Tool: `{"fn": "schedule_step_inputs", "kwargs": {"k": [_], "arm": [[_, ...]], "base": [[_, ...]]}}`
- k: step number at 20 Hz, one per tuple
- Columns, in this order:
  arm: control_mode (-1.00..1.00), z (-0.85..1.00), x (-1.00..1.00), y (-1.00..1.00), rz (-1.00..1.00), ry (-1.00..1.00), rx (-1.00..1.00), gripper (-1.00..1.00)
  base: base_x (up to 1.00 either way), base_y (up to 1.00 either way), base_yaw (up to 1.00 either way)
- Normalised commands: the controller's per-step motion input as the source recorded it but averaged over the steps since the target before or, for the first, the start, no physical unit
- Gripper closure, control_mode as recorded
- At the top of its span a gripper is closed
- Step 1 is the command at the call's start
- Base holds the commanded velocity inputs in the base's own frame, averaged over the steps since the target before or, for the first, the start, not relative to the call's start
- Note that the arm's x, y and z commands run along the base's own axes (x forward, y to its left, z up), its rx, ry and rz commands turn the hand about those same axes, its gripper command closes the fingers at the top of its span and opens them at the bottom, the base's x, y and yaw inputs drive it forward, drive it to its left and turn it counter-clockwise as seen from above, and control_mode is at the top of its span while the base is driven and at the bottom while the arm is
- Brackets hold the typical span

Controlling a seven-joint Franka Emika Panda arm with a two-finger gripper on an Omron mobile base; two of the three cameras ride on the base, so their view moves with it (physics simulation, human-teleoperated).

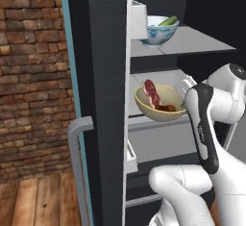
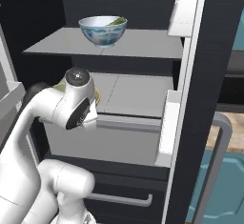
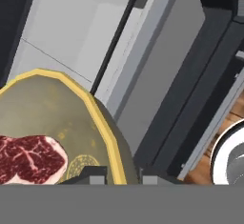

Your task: Place the bowl with the cucumber and squash on the top shelf of the fridge. Place the bowl with the steak and chicken drumstick on the second highest shelf of the fridge.

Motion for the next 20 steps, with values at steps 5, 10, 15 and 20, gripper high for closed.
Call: {"fn": "schedule_step_inputs", "kwargs": {"k": [5,10,15,20], "arm": [[-1.0,-0.3,0.64,-0.36,-0.39,0.0,0.16,1.0],[-1.0,-0.58,0.94,-0.03,-0.37,0.01,0.0,1.0],[-1.0,-0.42,1.0,0.0,-0.29,0.03,0.0,1.0],[-1.0,-0.15,1.0,0.0,-0.23,0.03,0.0,1.0]], "base": [[0.0,0.0,0.0],[0.0,0.0,0.0],[0.0,0.0,0.0],[0.0,0.0,0.0]]}}
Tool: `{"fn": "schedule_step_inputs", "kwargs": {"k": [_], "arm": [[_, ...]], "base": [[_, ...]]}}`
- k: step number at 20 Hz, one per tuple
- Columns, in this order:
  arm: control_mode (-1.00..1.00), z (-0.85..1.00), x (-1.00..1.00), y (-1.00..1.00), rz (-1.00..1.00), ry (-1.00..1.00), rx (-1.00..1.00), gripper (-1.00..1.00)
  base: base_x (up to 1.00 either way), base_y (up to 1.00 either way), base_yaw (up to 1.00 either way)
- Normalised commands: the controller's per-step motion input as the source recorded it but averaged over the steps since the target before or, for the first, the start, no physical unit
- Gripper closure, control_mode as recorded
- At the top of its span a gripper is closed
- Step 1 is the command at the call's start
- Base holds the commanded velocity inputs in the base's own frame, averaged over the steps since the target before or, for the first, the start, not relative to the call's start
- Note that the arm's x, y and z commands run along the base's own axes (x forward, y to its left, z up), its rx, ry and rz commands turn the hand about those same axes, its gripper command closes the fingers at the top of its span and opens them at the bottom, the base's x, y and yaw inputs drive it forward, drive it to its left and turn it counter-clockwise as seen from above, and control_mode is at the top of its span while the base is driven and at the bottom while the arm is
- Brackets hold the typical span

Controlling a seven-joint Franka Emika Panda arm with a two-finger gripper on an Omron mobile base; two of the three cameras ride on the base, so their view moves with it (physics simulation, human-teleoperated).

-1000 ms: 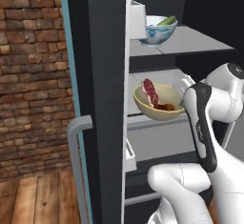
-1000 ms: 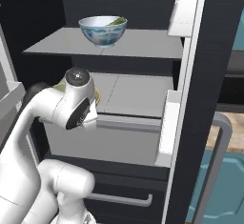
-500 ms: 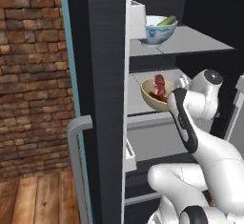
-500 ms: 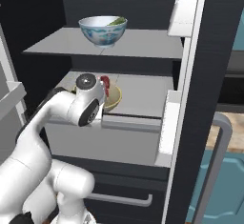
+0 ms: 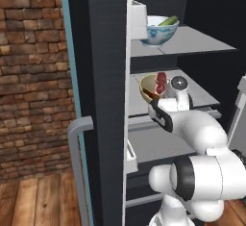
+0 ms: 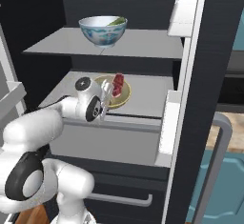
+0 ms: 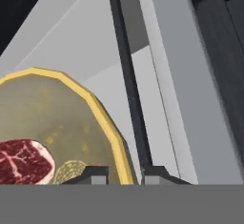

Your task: Place the bowl with the cucumber and squash on the top shelf of the fridge. Place the bowl with the steak and chicken drumstick on the second highest shelf of the fridge.

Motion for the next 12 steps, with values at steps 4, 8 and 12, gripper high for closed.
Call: {"fn": "schedule_step_inputs", "kwargs": {"k": [4,8,12], "arm": [[-1.0,0.0,0.94,0.0,-0.14,0.07,0.0,1.0],[-1.0,0.0,0.4,-0.01,-0.01,0.16,0.0,-1.0],[-1.0,0.36,-0.05,0.0,-0.01,0.03,0.0,-1.0]], "base": [[0.0,0.0,0.0],[0.0,0.0,0.0],[0.0,0.0,0.0]]}}
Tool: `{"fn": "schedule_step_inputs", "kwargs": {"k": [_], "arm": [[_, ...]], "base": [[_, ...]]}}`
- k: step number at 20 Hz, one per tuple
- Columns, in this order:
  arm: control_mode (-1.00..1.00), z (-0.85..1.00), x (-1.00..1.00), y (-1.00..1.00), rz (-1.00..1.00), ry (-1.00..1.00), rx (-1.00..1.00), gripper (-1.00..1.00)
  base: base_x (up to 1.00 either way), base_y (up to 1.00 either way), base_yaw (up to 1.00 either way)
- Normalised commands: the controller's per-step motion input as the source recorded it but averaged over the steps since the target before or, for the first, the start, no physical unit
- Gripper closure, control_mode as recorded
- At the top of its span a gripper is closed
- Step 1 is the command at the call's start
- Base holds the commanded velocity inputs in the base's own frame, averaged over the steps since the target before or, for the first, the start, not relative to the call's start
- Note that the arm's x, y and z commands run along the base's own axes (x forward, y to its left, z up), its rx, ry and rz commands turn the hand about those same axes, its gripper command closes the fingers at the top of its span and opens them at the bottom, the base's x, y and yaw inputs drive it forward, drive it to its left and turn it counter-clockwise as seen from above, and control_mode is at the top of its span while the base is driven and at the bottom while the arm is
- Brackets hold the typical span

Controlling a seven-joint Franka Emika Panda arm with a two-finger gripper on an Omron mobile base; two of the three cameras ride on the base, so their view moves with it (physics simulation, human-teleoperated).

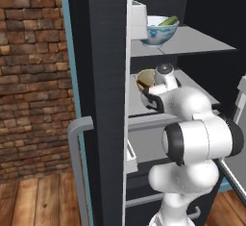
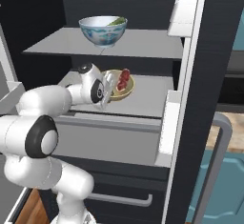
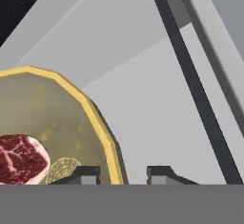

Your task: Place the bowl with the cucumber and squash on the top shelf of the fridge. Place the bowl with the steak and chicken drumstick on the second highest shelf of the fridge.

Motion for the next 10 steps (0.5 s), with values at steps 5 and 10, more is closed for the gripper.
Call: {"fn": "schedule_step_inputs", "kwargs": {"k": [5,10], "arm": [[-1.0,0.86,-0.46,0.0,-0.07,-0.1,-0.02,-1.0],[-1.0,0.43,-1.0,0.0,-0.08,-0.31,-0.05,-1.0]], "base": [[0.0,0.0,0.0],[0.0,0.0,0.0]]}}
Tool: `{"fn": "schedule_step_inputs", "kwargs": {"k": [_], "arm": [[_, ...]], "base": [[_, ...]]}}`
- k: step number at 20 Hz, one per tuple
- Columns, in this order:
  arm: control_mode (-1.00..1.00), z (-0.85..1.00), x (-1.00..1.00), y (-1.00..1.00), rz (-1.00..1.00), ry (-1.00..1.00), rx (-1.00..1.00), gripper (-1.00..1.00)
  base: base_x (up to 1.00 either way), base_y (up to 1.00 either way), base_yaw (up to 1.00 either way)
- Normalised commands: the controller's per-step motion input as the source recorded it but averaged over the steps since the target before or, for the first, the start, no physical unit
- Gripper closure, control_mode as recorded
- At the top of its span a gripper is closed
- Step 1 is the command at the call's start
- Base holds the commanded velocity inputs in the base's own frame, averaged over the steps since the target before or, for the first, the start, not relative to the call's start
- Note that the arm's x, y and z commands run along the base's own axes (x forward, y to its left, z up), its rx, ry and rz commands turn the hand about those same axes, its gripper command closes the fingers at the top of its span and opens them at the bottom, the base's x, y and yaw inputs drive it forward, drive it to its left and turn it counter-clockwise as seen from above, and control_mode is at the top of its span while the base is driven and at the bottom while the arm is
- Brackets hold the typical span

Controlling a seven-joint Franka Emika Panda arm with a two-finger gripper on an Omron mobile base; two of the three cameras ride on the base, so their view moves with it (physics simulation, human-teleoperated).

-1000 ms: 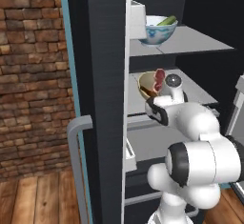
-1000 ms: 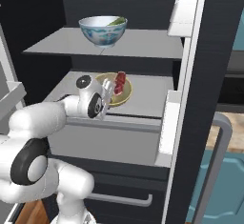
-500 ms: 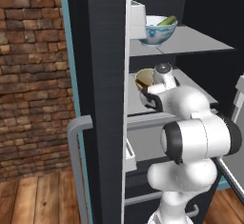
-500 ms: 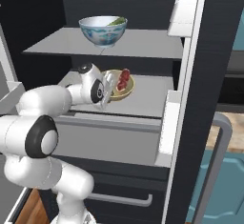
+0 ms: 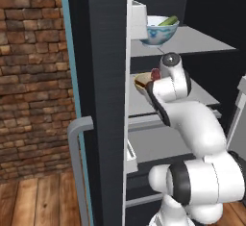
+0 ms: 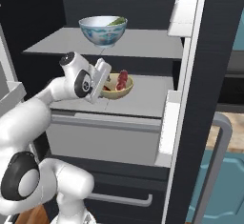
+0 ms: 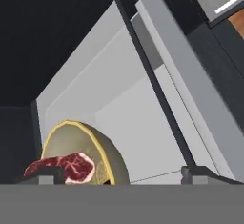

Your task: Place the bowl with the cucumber and squash on the top shelf of the fridge. Place the bowl with the steak and chicken drumstick on the second highest shelf of the fridge.

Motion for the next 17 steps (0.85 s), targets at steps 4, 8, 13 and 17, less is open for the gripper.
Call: {"fn": "schedule_step_inputs", "kwargs": {"k": [4,8,13,17], "arm": [[-1.0,0.26,-1.0,0.0,-0.05,-0.33,-0.03,-1.0],[-1.0,0.12,-1.0,0.0,-0.03,-0.2,0.0,-1.0],[-1.0,0.16,-1.0,0.0,-0.01,-0.18,0.0,-1.0],[-1.0,0.61,-1.0,0.0,0.0,-0.16,0.0,-1.0]], "base": [[0.0,0.0,0.0],[0.0,0.0,0.0],[0.0,0.0,0.0],[0.0,0.0,0.0]]}}
